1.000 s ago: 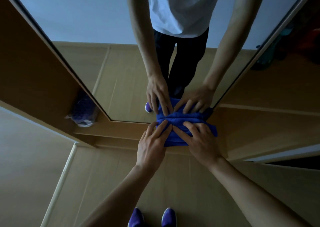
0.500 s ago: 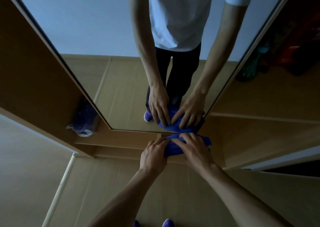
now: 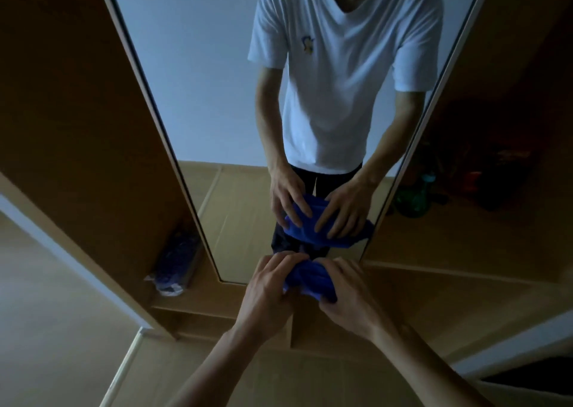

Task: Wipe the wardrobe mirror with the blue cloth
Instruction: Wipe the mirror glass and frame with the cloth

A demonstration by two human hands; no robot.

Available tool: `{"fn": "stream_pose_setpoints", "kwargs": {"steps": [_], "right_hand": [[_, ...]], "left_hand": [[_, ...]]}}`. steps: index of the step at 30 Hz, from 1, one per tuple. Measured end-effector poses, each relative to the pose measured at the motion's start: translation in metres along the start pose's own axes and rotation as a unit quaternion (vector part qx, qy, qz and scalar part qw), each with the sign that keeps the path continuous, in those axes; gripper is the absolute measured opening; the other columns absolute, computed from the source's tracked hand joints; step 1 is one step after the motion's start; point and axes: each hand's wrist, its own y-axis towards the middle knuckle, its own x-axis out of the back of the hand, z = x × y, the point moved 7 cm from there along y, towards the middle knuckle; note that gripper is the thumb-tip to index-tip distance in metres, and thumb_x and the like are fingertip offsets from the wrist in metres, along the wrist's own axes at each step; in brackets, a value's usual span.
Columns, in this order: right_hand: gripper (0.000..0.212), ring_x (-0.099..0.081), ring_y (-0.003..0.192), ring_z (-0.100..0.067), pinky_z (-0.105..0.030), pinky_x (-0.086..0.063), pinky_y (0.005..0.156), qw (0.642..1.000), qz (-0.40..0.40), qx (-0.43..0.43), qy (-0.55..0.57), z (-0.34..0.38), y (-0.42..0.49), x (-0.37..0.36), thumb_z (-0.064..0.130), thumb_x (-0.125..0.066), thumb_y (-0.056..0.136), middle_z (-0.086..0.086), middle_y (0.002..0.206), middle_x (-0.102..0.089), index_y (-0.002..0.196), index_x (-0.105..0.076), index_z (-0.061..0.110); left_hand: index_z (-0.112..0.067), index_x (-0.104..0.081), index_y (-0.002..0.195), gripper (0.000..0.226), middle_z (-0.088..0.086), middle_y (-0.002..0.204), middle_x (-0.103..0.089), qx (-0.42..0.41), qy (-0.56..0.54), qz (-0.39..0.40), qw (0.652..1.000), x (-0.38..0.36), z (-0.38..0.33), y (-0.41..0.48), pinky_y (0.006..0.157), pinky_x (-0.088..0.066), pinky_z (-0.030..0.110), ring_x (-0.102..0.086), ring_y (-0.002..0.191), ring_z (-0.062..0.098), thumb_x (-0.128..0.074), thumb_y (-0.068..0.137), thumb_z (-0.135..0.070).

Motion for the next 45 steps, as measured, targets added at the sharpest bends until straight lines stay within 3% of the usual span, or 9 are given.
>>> {"fn": "stream_pose_setpoints", "kwargs": {"steps": [5,10,16,22,26,32,34,36,45], "right_hand": [[0.06,-0.049,0.108,-0.011,-0.03,-0.049,0.09,0.998,-0.066,0.022,0.005,0.037,0.012,0.066,0.06,-0.06,0.086,0.009,0.116,-0.053,0.136,-0.039,0.035],[0.057,-0.054,0.106,-0.015,-0.03,-0.05,0.086,0.99,-0.134,0.046,-0.028,0.072,0.018,0.134,0.06,-0.06,0.089,0.004,0.115,-0.056,0.133,-0.048,0.026],[0.056,-0.054,0.109,-0.011,-0.019,-0.042,0.082,0.979,-0.182,0.07,-0.053,0.11,0.02,0.197,0.058,-0.058,0.092,0.007,0.121,-0.058,0.135,-0.046,0.024],[0.063,-0.054,0.113,-0.008,-0.023,-0.047,0.087,0.97,-0.215,0.099,-0.061,0.148,0.022,0.259,0.062,-0.049,0.094,0.01,0.129,-0.057,0.145,-0.036,0.028],[0.069,-0.053,0.119,-0.01,-0.03,-0.052,0.09,0.959,-0.259,0.1,-0.053,0.173,0.028,0.296,0.065,-0.047,0.091,0.008,0.133,-0.055,0.147,-0.036,0.027],[0.079,-0.056,0.113,-0.011,-0.032,-0.052,0.091,0.945,-0.298,0.106,-0.083,0.203,0.043,0.34,0.074,-0.051,0.081,0.008,0.128,-0.058,0.144,-0.038,0.029],[0.077,-0.053,0.114,-0.011,-0.025,-0.046,0.089,0.942,-0.301,0.108,-0.105,0.215,0.045,0.353,0.069,-0.053,0.083,0.008,0.129,-0.056,0.146,-0.036,0.029],[0.067,-0.052,0.111,-0.01,-0.019,-0.038,0.082,0.936,-0.309,0.104,-0.13,0.225,0.045,0.365,0.056,-0.057,0.091,0.009,0.129,-0.055,0.147,-0.034,0.029],[0.046,-0.056,0.093,-0.012,-0.027,-0.051,0.068,0.875,-0.426,0.115,-0.198,0.268,0.052,0.441,0.042,-0.061,0.094,0.01,0.105,-0.057,0.135,-0.045,0.031]], "left_hand": [[-0.036,-0.055,0.137,0.052,-0.019,0.133,-0.058,-0.045,0.005,-0.036,0.998,0.059,-0.043,0.023,0.096,-0.049,0.025,-0.051,0.121,0.009,-0.07,0.091,-0.017],[-0.036,-0.054,0.138,0.052,-0.015,0.134,-0.06,-0.071,0.016,-0.091,0.993,0.109,-0.083,0.042,0.095,-0.051,0.036,-0.051,0.119,0.015,-0.07,0.091,-0.02],[-0.033,-0.05,0.147,0.066,-0.016,0.13,-0.063,-0.097,-0.01,-0.148,0.984,0.163,-0.116,0.054,0.095,-0.037,0.007,-0.051,0.118,0.011,-0.076,0.089,-0.016],[-0.035,-0.05,0.146,0.059,-0.016,0.129,-0.062,-0.161,-0.013,-0.17,0.972,0.228,-0.15,0.069,0.097,-0.039,0.01,-0.048,0.123,0.005,-0.073,0.092,-0.029],[-0.031,-0.055,0.143,0.055,-0.026,0.122,-0.056,-0.194,-0.005,-0.193,0.962,0.271,-0.171,0.085,0.094,-0.034,0.002,-0.047,0.119,0.0,-0.075,0.092,-0.026],[-0.03,-0.057,0.138,0.051,-0.027,0.121,-0.058,-0.255,-0.015,-0.224,0.941,0.32,-0.188,0.101,0.091,-0.041,0.007,-0.047,0.116,-0.007,-0.074,0.091,-0.021],[-0.029,-0.058,0.137,0.05,-0.032,0.12,-0.053,-0.267,-0.014,-0.231,0.935,0.334,-0.193,0.106,0.091,-0.039,0.004,-0.047,0.115,-0.007,-0.075,0.091,-0.018],[-0.028,-0.059,0.136,0.049,-0.021,0.121,-0.059,-0.276,-0.016,-0.238,0.931,0.348,-0.201,0.111,0.091,-0.036,0.002,-0.048,0.114,-0.007,-0.076,0.091,-0.016],[-0.037,-0.048,0.147,0.061,-0.021,0.125,-0.061,-0.306,-0.005,-0.272,0.913,0.413,-0.237,0.15,0.09,-0.039,0.004,-0.053,0.113,-0.003,-0.075,0.092,-0.029]]}}
